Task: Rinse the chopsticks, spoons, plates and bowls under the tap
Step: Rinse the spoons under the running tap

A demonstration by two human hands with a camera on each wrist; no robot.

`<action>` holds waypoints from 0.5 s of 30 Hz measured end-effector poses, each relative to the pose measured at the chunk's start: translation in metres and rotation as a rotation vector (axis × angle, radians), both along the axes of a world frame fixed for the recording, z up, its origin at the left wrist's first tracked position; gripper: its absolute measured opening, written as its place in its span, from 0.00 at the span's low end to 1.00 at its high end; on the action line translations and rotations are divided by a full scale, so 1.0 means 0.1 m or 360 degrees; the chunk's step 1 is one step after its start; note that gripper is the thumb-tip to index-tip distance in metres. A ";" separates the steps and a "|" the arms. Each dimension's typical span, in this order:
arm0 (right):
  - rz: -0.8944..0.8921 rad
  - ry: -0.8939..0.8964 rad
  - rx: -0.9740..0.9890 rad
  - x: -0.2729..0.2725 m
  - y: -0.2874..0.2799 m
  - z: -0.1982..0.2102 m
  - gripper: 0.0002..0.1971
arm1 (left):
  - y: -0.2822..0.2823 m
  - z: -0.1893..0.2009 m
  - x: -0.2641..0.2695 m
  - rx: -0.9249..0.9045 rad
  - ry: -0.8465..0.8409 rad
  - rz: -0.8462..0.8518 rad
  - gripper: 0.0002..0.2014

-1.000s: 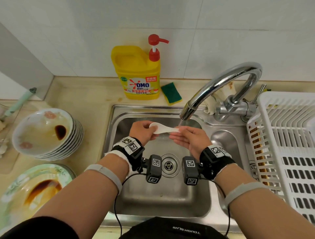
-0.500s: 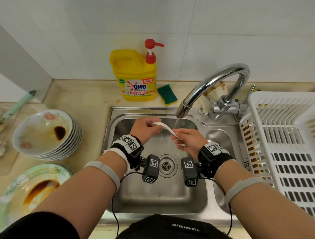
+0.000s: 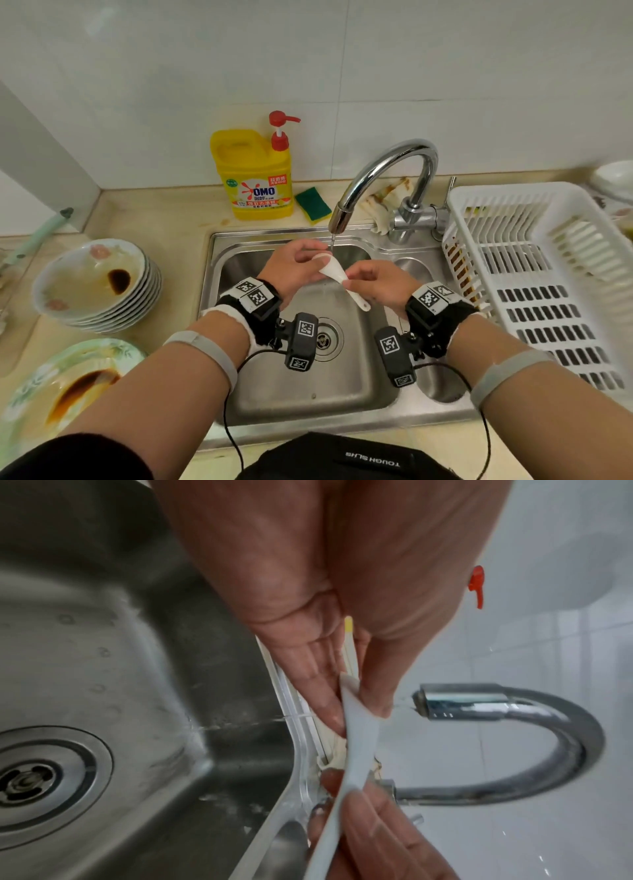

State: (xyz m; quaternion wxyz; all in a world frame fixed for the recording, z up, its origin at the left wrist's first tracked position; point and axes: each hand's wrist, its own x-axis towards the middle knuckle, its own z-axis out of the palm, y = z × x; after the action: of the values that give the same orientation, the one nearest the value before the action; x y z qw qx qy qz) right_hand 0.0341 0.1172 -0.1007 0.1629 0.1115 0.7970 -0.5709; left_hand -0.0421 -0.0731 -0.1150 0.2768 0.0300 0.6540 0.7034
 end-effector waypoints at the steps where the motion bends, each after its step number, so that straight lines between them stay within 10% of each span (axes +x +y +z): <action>1: -0.0026 0.0002 -0.0015 0.07 0.02 0.04 0.01 | 0.04 0.04 0.03 0.0006 -0.0005 -0.0026 0.11; 7: -0.0212 0.0009 0.0116 0.49 0.31 0.32 0.03 | 0.36 0.01 0.21 -0.0382 0.0071 -0.0101 0.08; 15: -0.0666 0.0065 -0.0013 1.02 1.43 0.91 0.06 | 1.01 0.06 0.57 -0.1080 0.0943 -0.0845 0.06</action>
State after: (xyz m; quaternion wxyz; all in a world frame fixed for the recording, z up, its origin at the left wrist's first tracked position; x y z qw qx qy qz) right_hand 0.1356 0.2605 -0.0095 0.0250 0.2621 0.7572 -0.5978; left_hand 0.0153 0.0275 -0.1089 0.2429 0.3012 0.8652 0.3189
